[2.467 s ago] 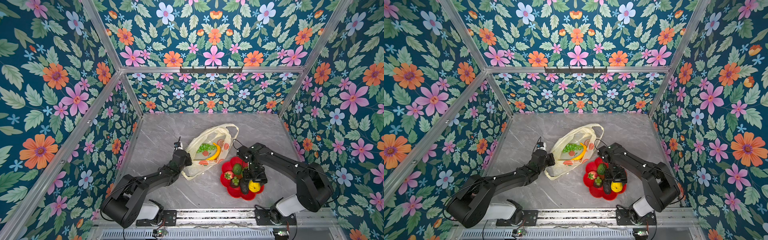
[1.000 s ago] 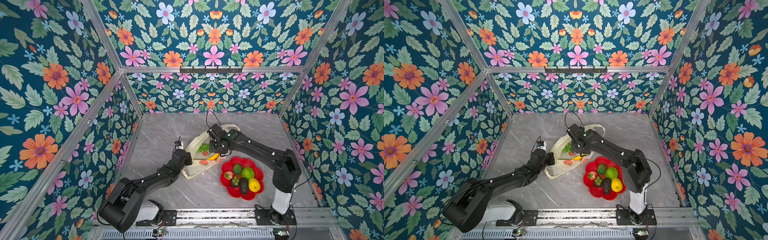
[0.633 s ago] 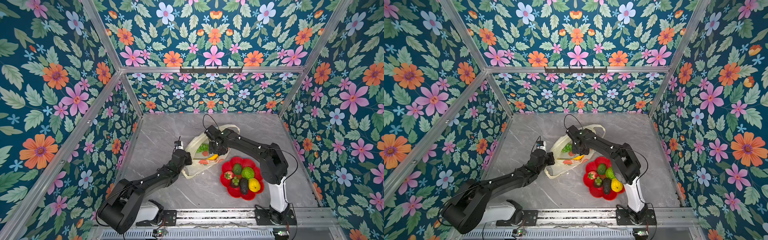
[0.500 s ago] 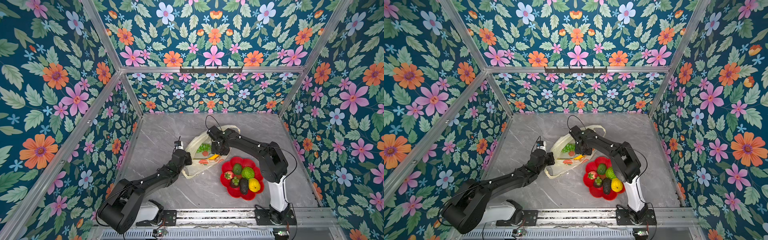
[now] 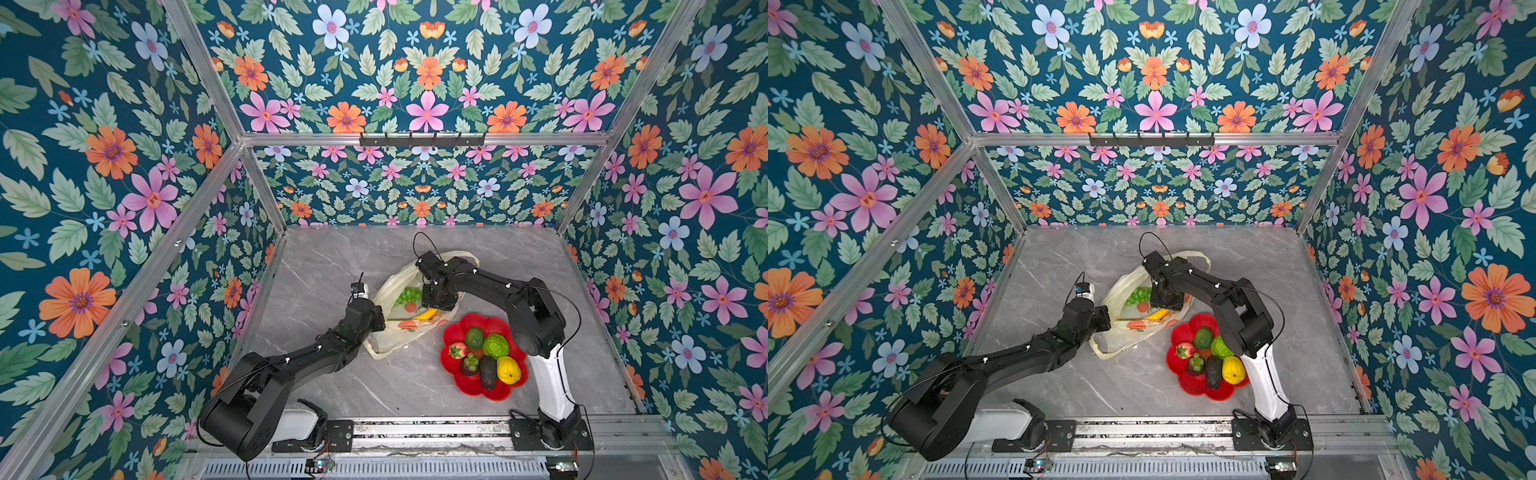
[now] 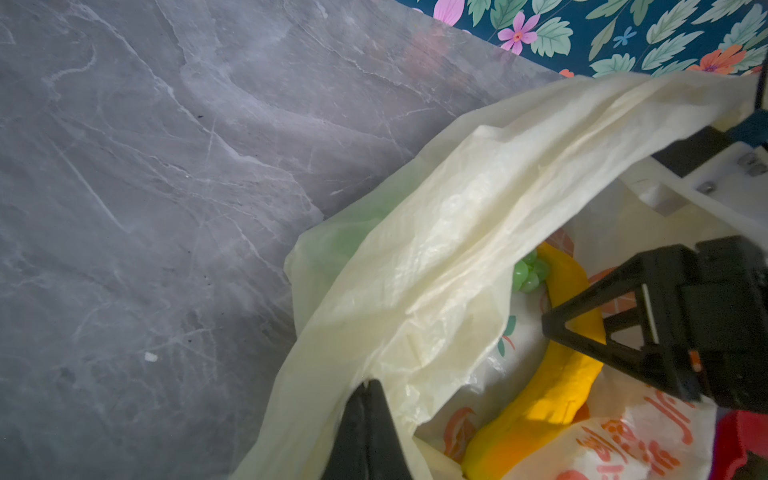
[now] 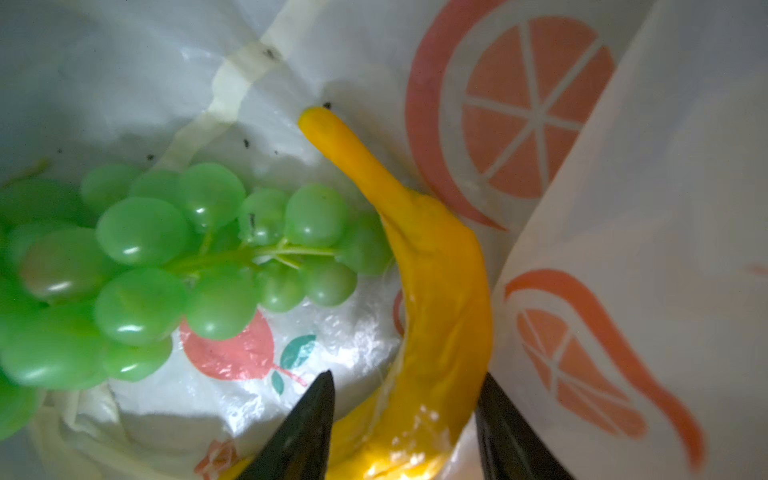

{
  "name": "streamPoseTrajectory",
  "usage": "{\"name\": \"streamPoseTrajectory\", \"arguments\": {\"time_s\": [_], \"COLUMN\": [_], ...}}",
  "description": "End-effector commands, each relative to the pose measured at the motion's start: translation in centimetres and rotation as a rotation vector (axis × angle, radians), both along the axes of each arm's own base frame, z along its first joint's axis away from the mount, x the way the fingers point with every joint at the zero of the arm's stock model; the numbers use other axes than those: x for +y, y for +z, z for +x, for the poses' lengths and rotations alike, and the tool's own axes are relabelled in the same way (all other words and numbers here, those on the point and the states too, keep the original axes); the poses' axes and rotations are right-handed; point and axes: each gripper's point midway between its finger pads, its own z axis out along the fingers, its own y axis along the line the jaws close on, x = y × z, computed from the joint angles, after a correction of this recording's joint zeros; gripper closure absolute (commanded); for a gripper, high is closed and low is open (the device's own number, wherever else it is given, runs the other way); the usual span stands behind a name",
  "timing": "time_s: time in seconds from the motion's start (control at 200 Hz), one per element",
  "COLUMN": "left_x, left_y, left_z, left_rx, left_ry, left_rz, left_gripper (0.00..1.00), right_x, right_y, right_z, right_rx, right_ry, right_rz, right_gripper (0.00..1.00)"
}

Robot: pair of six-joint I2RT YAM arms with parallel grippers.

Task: Take the fake fruits out of the plastic bag
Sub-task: 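Reach the right gripper into the bag and grasp the yellow banana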

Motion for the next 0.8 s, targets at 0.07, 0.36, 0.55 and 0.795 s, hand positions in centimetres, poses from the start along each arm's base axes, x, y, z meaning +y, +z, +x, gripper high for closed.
{"name": "streamPoseTrajectory", "arguments": {"time_s": [0.07,0.36,0.55,0.795], "left_x": [-0.5,-0.5,-0.5,-0.4], "left_y": [0.2,0.3,0.2,0.4], "left_z": [0.2,0.2,0.1,0.1], "left_rx": [0.001,0.0,0.003,-0.003], "left_ry": [-0.019,-0.02,-0.021,-0.017], "left_rz": [-0.012,-0.011,-0.013,-0.014], "left_gripper": [1.0,1.0,1.0,1.0], "right_x": [0.6,0.8,1.0,2.0], "right_y": [-0.3,-0.6,-0.6,0.4], "right_z": [0.6,2.0,3.2,4.2], "right_rx": [0.006,0.007,0.001,-0.025], "right_ry": [0.008,0.0,-0.013,-0.01], "right_rz": [0.009,0.001,0.007,0.036], "right_gripper": [0.5,0.57,0.63,0.7]}}
